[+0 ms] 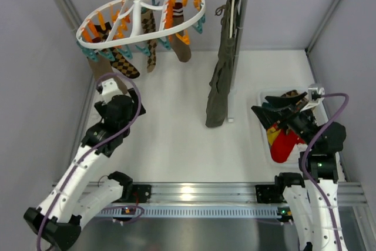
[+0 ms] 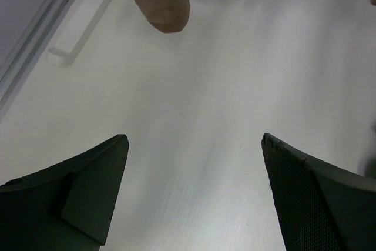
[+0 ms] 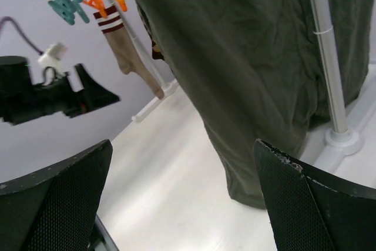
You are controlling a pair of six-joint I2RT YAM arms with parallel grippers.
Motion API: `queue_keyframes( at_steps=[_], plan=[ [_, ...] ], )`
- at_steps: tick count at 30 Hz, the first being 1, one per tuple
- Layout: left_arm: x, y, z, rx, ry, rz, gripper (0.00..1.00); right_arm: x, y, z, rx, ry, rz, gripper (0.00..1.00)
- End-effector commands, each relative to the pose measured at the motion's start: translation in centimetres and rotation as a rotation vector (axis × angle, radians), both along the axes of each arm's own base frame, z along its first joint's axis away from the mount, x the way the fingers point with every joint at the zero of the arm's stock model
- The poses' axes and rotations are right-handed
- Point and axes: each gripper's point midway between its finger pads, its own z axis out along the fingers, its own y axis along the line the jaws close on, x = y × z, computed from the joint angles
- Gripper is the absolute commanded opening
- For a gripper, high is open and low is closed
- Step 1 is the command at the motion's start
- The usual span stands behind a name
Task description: Remove the socks clipped to the hanger
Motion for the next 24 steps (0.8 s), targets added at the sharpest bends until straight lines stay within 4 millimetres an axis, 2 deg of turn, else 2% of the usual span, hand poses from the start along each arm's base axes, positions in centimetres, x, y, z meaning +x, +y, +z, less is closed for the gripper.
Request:
queue_keyframes(
  at_steps=[1, 2, 3, 4, 6, 9, 10, 11, 14, 17, 18, 22, 24],
  plan=[
    [3.8, 0.1, 1.2, -0.08, -0.189, 0.139, 0.98, -1.9, 1.4, 1.7, 0.032, -0.101, 0.106, 1.0],
    [4.3, 0.4, -0.5, -0.055, -0.182, 0.155, 0.98, -2.0, 1.6, 1.6, 0.037, -0.097, 0.118, 0.99],
    [4.7, 0.8, -1.3, -0.039, -0.193, 0.188, 0.98, -2.2, 1.7, 1.4, 0.038, -0.095, 0.125, 1.0],
    [6.3, 0.5, -0.6, -0.029, -0.269, 0.198, 0.98, -2.3, 1.8, 1.3, 0.038, -0.092, 0.131, 1.0],
    [7.6, 0.4, -2.1, -0.003, -0.277, 0.192, 0.98, -3.1, 2.7, 0.9, 0.029, -0.084, 0.188, 0.99],
    [10.7, 0.8, -3.9, -0.015, -0.293, 0.184, 0.98, -3.8, 3.2, 0.6, 0.007, -0.084, 0.218, 0.99],
    [11.5, 0.9, -6.0, 0.025, -0.251, 0.163, 0.98, -4.1, 3.2, 0.7, 0.002, -0.093, 0.223, 0.99],
    [12.8, 1.1, -5.0, 0.01, -0.317, 0.154, 0.98, -4.4, 3.5, 0.7, 0.001, -0.099, 0.238, 0.99],
    [14.5, 1.8, -6.4, 0.055, -0.314, 0.147, 0.98, -4.9, 3.8, 0.8, -0.001, -0.116, 0.26, 0.99],
    [15.4, 3.0, -7.0, 0.071, -0.317, 0.158, 0.98, -4.8, 4.1, 0.5, -0.019, -0.12, 0.266, 0.99],
    [15.8, 3.2, -6.5, 0.066, -0.346, 0.148, 0.98, -4.6, 4.2, 0.2, -0.023, -0.11, 0.268, 0.99],
    [16.5, 5.9, -6.3, 0.087, -0.372, 0.187, 0.98, -4.9, 5.0, 0.0, -0.032, -0.119, 0.306, 0.99],
    [16.6, 6.3, -6.2, 0.098, -0.383, 0.174, 0.98, -4.9, 5.1, -0.1, -0.039, -0.12, 0.31, 0.99]
  ],
)
